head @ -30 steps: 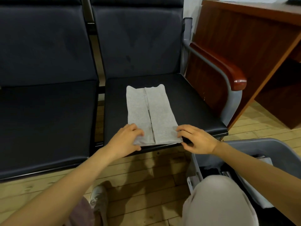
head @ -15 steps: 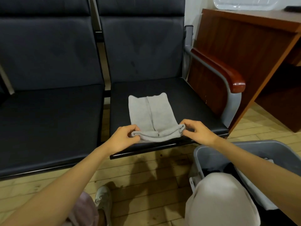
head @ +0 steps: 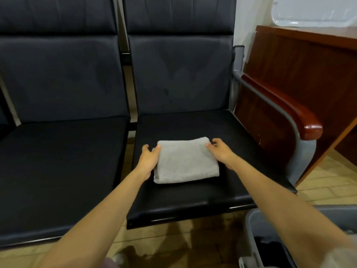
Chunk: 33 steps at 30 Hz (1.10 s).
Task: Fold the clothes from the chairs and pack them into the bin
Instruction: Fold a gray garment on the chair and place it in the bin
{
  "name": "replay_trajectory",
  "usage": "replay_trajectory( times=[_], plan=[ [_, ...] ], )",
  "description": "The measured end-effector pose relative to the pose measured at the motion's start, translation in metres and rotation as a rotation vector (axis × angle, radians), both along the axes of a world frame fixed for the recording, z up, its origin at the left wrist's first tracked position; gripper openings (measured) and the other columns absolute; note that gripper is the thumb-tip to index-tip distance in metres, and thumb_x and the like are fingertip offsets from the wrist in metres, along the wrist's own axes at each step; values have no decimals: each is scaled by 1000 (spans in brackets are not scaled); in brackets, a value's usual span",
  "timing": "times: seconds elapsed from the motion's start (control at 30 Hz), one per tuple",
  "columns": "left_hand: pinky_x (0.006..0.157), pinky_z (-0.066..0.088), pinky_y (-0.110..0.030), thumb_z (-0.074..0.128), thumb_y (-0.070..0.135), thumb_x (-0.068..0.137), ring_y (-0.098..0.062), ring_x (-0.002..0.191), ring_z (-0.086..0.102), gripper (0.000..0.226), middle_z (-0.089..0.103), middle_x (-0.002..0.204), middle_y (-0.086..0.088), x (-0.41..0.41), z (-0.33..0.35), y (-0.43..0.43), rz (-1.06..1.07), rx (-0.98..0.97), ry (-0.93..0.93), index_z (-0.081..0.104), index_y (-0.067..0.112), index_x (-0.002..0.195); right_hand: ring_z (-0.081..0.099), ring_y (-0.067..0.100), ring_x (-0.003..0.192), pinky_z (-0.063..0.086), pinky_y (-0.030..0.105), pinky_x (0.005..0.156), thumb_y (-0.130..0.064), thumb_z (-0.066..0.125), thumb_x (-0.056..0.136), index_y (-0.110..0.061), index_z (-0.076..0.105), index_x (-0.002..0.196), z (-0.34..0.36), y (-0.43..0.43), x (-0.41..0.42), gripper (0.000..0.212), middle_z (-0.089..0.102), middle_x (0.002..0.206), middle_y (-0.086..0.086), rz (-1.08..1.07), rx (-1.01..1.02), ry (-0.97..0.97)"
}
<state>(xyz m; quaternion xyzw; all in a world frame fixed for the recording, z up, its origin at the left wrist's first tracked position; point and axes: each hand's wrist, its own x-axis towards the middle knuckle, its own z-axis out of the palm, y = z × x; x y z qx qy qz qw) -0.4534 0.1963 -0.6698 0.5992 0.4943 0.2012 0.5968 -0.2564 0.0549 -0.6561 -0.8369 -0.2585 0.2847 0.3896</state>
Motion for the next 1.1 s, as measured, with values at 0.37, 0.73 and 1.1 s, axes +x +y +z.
replay_trajectory(
  times=[0.37, 0.73, 1.1],
  plan=[
    [99, 48, -35, 50, 8, 95, -11, 108, 55, 44, 52, 122, 6, -7, -2, -15, -91, 459, -122, 54, 31, 132, 53, 10, 94, 39, 10, 74, -13, 48, 99, -22, 62, 117, -11, -3, -9, 25, 56, 102, -3, 47, 339, -314],
    [92, 32, -16, 44, 17, 101, -14, 122, 45, 46, 34, 147, -6, -20, -15, -22, -132, 531, 163, 37, 9, 146, 54, 22, 104, 41, 24, 83, -13, 39, 101, -17, 61, 125, -23, 5, -9, 33, 52, 128, 11, 96, 45, -385],
    [119, 2, -43, 21, 41, 104, -20, 148, -1, 54, 2, 161, -5, 11, -14, -31, -500, 903, 687, 16, 17, 153, 26, 20, 141, 20, 34, 113, -27, 32, 102, -14, 42, 142, -32, 25, -41, 43, 37, 149, 4, 365, -206, -872]
  ],
)
